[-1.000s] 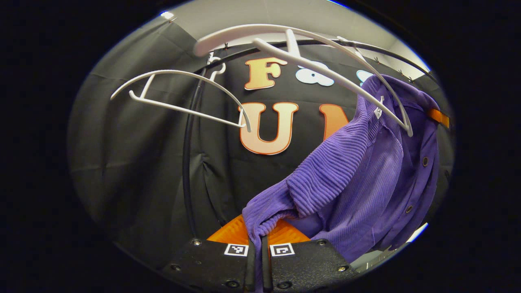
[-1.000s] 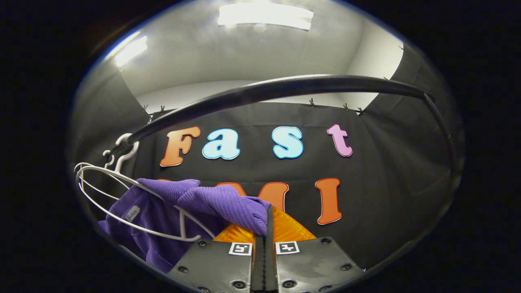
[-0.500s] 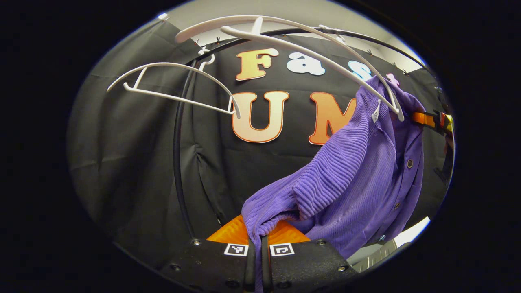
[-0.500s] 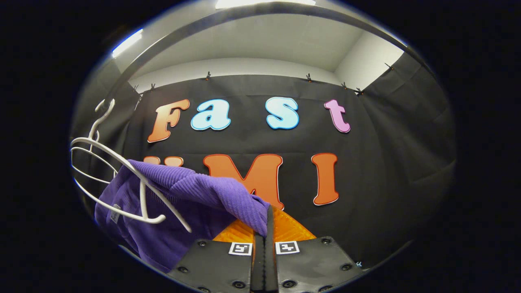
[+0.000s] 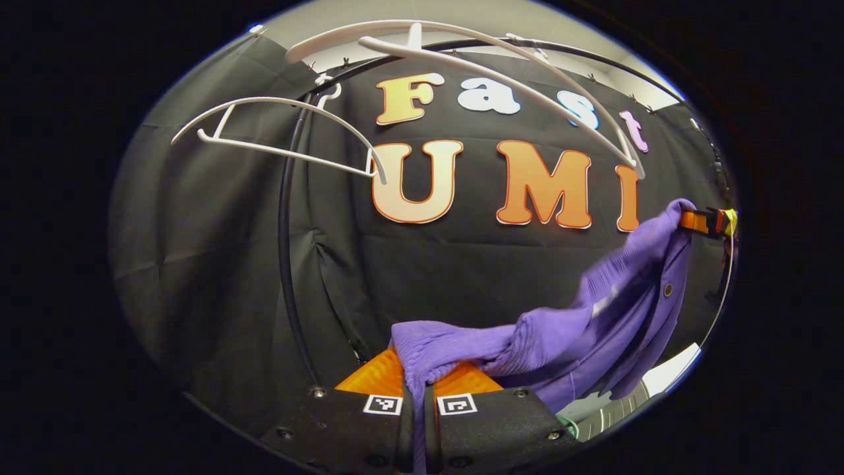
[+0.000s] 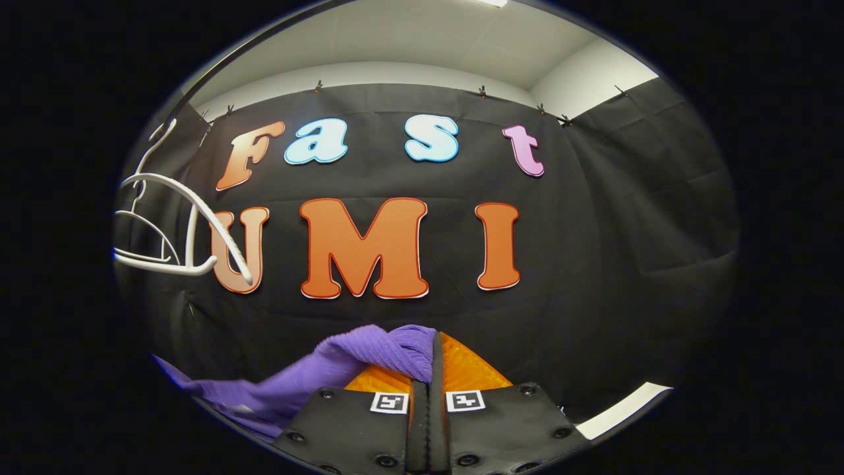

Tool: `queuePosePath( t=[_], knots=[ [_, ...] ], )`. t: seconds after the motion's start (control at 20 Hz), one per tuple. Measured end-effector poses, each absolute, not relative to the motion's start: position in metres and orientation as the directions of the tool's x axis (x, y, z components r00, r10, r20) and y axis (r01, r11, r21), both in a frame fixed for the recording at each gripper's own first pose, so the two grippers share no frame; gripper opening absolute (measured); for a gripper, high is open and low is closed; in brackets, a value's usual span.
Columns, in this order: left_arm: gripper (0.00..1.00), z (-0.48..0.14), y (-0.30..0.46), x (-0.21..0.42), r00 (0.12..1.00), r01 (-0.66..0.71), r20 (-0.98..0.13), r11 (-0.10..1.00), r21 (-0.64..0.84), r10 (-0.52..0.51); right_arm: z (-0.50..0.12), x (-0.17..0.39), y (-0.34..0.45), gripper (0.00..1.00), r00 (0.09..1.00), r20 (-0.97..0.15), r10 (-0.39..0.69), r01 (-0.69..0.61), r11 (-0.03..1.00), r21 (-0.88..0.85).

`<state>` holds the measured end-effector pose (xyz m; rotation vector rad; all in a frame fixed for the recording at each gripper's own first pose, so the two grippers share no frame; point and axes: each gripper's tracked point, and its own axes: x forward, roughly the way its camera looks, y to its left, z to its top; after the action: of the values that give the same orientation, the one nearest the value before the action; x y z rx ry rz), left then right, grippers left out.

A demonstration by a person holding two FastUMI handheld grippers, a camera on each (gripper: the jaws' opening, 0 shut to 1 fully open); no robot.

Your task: Grasp the clothes on the hanger with both hands and then place them into the laundry hamper below.

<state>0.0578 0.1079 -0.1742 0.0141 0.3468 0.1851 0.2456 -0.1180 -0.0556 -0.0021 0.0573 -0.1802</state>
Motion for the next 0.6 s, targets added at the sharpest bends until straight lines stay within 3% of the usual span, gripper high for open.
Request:
queuePosePath(
  t=[0.2, 0.6],
  knots=[
    [0.07, -0.163, 0.084, 0.06, 0.94, -0.11, -0.32, 0.993, 0.053, 0.121, -0.055, 0.203, -0.118, 0.07, 0.983, -0.065, -0.169, 0.168, 0.985, -0.034],
    [0.06, -0.182, 0.002, 0.07, 0.924, 0.076, -0.372, 0.995, -0.057, -0.092, -0.113, 0.15, -0.058, 0.08, 0.98, -0.198, -0.024, 0.015, 0.999, -0.048]
  ],
)
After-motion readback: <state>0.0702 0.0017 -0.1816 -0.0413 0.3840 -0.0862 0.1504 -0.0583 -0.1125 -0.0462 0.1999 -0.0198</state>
